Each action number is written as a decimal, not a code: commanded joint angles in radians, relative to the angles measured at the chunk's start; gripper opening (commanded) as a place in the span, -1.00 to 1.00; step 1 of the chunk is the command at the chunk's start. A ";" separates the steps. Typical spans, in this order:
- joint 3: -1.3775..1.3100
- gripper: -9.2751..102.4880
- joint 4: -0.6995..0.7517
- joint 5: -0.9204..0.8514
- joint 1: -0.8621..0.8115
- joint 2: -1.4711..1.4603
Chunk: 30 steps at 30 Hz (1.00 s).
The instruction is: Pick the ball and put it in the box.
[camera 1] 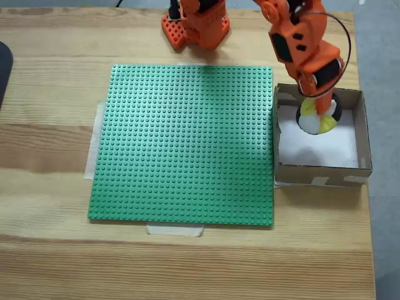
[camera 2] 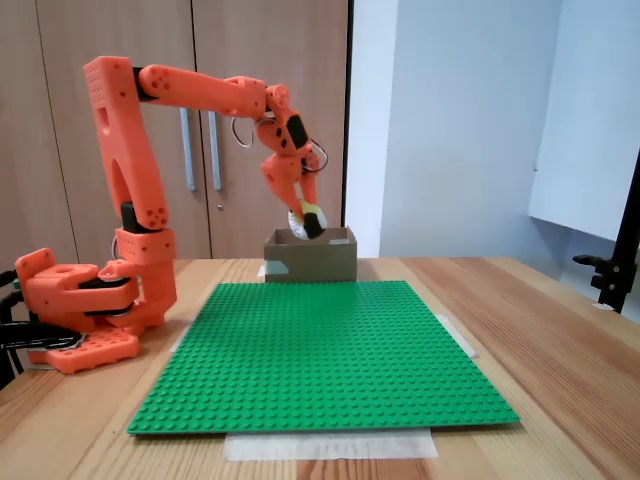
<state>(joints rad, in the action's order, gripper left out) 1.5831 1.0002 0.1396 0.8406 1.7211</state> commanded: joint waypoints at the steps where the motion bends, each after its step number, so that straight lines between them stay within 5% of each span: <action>1: -0.083 -0.83 -0.006 0.009 0.003 -0.005; 20: -0.167 -0.74 0.000 0.029 0.011 -0.132; 30: -0.114 -0.50 -0.018 0.035 0.038 -0.124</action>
<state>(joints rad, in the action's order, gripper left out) 1.4742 0.9986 0.1657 0.8744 1.5739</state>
